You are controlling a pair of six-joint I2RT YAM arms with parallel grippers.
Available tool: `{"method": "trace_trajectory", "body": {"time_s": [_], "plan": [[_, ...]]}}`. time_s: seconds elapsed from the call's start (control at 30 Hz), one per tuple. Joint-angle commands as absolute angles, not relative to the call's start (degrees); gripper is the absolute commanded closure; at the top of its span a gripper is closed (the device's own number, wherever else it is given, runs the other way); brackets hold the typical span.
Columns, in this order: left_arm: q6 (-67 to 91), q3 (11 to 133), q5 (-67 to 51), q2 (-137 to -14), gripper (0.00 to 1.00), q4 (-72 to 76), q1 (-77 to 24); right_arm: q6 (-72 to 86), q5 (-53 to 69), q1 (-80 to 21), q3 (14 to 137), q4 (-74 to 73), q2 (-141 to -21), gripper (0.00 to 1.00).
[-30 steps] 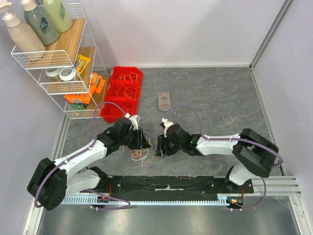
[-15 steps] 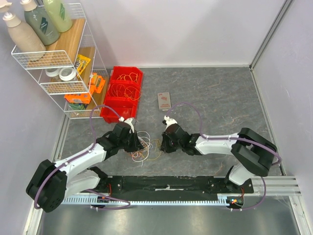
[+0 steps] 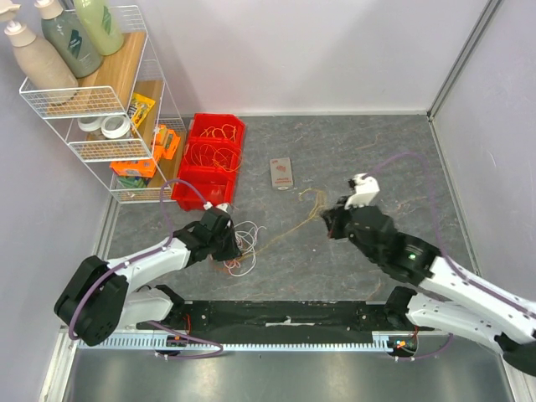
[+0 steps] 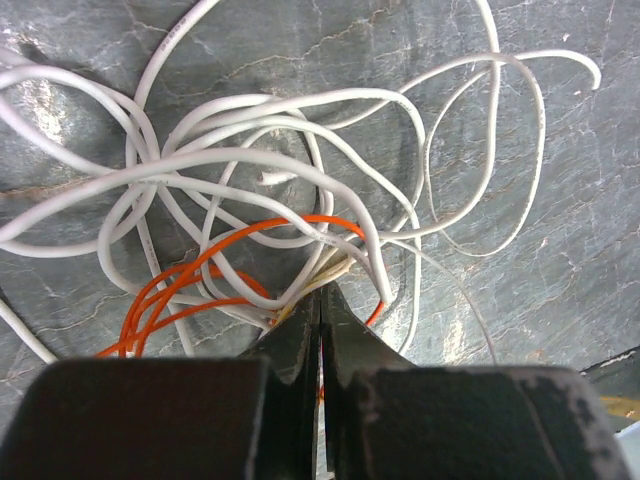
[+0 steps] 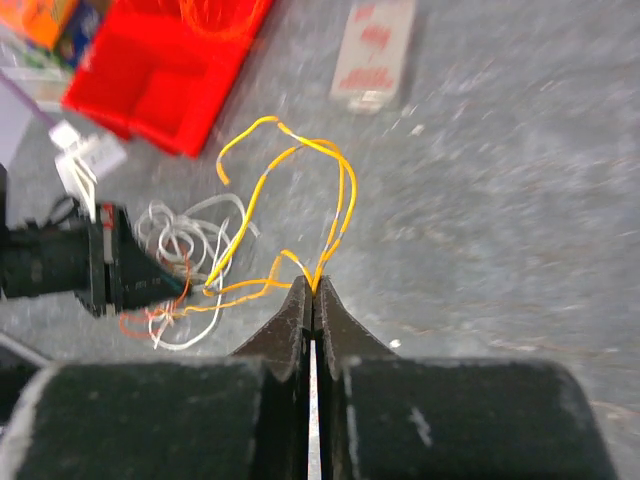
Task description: Untangle the cables
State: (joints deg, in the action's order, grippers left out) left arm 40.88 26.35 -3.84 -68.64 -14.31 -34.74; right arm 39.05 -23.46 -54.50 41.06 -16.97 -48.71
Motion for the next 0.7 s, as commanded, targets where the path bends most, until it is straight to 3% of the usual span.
{"method": "trace_trajectory", "body": {"time_s": [0.0, 0.27, 0.4, 0.47, 0.67], "plan": [[42.3, 26.8, 1.6, -69.9, 0.97, -14.7, -34.8, 34.0, -35.8, -53.9, 48.9, -28.6, -40.0, 1.0], [40.7, 27.9, 0.4, -65.8, 0.96, -15.6, -34.7, 31.3, -39.9, -53.9, 58.1, -36.5, -36.4, 1.0], [39.5, 28.6, 1.1, -61.6, 0.87, -17.0, -34.7, 30.2, -41.7, -53.9, 61.7, -38.3, -34.1, 1.0], [38.4, 29.1, 0.4, -59.9, 0.81, -17.3, -34.7, 29.3, -43.3, -53.9, 63.0, -39.0, -33.1, 1.0], [34.4, 31.3, -12.8, -49.3, 0.46, -8.7, -34.7, 32.2, -38.9, -54.0, 61.7, -39.3, -34.9, 1.0]]}}
